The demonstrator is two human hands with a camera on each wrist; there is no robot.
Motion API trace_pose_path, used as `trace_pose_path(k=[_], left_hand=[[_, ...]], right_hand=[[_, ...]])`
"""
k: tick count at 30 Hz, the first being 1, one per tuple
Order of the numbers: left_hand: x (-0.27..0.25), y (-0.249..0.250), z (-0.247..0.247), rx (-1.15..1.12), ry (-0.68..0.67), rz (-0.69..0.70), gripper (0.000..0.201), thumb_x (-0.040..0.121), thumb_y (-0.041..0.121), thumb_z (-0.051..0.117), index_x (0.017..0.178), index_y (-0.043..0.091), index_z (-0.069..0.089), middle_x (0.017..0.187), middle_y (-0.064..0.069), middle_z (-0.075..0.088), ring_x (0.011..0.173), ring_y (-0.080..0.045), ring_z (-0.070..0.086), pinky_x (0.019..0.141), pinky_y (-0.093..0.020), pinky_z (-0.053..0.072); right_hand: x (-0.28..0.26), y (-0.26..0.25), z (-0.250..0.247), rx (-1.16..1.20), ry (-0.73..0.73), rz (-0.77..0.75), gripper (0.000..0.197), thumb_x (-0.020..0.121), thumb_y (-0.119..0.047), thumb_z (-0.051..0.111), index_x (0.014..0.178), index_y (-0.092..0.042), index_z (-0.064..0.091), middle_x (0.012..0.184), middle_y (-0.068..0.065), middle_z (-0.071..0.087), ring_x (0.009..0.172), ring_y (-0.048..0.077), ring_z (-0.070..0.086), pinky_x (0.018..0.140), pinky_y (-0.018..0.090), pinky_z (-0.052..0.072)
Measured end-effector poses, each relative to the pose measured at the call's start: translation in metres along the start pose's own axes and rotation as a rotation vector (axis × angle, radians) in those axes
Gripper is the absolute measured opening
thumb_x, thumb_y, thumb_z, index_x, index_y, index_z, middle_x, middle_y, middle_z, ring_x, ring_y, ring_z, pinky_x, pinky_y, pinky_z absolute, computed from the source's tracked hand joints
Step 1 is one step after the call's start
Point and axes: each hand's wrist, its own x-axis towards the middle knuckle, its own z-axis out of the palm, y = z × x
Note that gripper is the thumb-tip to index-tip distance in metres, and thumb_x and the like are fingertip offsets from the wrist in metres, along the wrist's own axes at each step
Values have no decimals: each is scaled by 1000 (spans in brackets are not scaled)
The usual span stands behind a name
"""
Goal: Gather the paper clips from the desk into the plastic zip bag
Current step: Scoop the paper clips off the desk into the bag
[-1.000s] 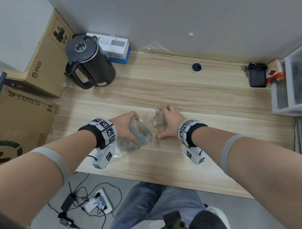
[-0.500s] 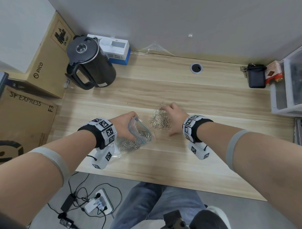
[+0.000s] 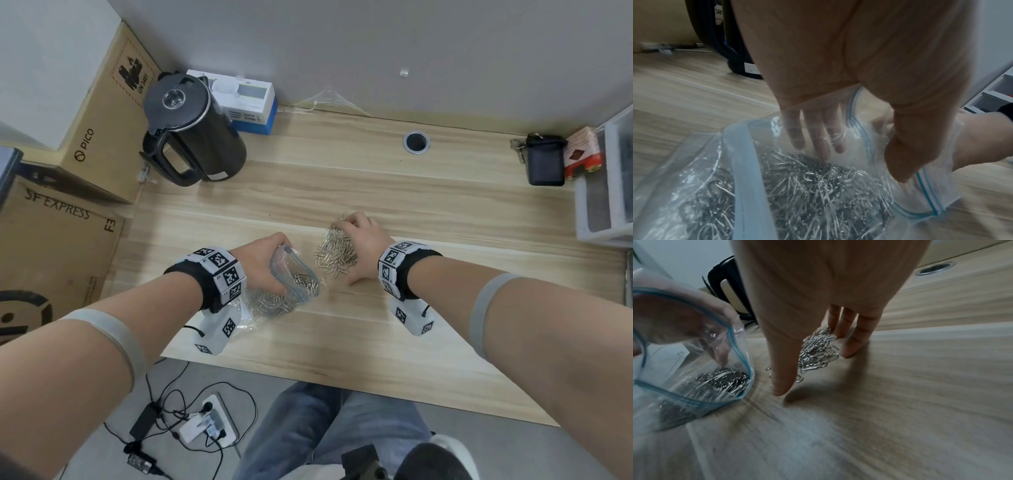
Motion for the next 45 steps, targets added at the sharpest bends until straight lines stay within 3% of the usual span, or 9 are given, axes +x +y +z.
trace_pose_path(k=[3,7,10,16,18,26,34,40,45], left_hand=[[0,0,2,-10,3,3,76,64,24,90,124,23,43,101,-1,63,86,-18,64,71,-33,55],[1,-2,3,-18,11,-5,74,65,24,89,123,25,43,99,-1,63,80,-14,62,63,-26,52],[2,-3,4,-26,10,-16,75,64,25,90,123,25,43,99,-1,63,82,-16,63,66,-30,54],[2,-3,2,-32,-1,-25,77,64,25,89,126,25,42,102,-2,63,84,-18,64,66,-30,54],[2,-2,1,-34,-14,-32,77,65,24,89,126,25,42,100,-4,63,81,-19,64,65,-33,55],[4,0,0,-48,-6,-44,75,65,23,89,124,26,43,97,-6,65,77,-18,62,67,-37,56],[3,3,-2,-34,-14,-49,76,62,26,89,122,28,43,97,-4,65,86,-25,67,74,-46,59],[5,4,-3,-19,-20,-51,76,62,25,88,123,28,42,96,-5,65,80,-22,66,70,-44,58],[6,4,-3,-17,-28,-51,76,65,23,89,125,26,42,98,-5,63,79,-19,62,70,-40,56]], right_hand=[[3,-6,2,-33,2,-25,124,41,-49,95,147,-33,33,141,5,32,124,26,36,107,40,41],[6,-10,4,5,-2,-36,96,54,-43,93,139,-37,48,139,3,34,126,26,33,109,37,36],[7,-10,3,11,-15,-50,83,60,-41,91,134,-36,54,139,3,36,128,25,34,110,37,35],[10,-15,0,-26,-27,-79,108,49,-52,91,143,-35,39,140,2,32,125,25,33,105,40,41],[11,-20,0,-57,-33,-75,107,51,-56,89,143,-36,40,140,3,32,125,26,33,102,41,43],[12,-19,3,19,-3,-84,52,71,-40,84,117,-30,62,124,1,41,117,23,38,102,40,42],[13,-22,5,-27,-18,-109,61,74,-43,81,129,-35,57,133,3,38,124,25,34,104,39,41],[14,-22,6,-1,7,-153,25,81,-29,77,106,-27,70,117,2,47,110,24,41,95,37,43],[16,-14,8,92,15,-145,13,83,-15,74,96,-15,74,106,7,54,105,26,48,92,34,41]])
